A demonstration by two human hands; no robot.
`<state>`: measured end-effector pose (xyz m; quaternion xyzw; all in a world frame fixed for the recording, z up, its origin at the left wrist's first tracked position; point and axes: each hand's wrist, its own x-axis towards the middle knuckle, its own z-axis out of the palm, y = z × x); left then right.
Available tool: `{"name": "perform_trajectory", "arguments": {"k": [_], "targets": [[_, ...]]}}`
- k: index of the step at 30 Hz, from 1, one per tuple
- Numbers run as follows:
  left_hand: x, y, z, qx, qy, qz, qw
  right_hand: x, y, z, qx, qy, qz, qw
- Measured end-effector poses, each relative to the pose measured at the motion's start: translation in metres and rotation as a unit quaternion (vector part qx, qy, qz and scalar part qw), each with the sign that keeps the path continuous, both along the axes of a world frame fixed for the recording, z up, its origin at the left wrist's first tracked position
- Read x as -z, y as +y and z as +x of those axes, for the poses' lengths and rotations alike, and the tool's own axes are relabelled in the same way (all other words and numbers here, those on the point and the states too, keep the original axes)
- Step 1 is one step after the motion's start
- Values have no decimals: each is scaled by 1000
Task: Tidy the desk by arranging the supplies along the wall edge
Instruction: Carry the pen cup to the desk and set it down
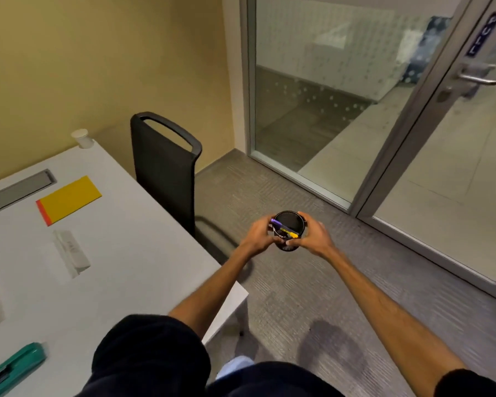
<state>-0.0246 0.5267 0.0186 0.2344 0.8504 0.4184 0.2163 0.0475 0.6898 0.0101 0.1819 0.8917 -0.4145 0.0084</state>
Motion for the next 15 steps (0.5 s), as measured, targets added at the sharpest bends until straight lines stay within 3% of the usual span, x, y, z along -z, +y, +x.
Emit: {"name": "perform_trajectory", "arguments": {"k": [8, 15], "targets": [[1, 76, -26, 39, 32, -37, 998, 3, 74, -10, 29, 2, -27, 999], [18, 147, -82, 29, 30, -49, 998, 15, 140, -69, 26, -15, -19, 999]]}}
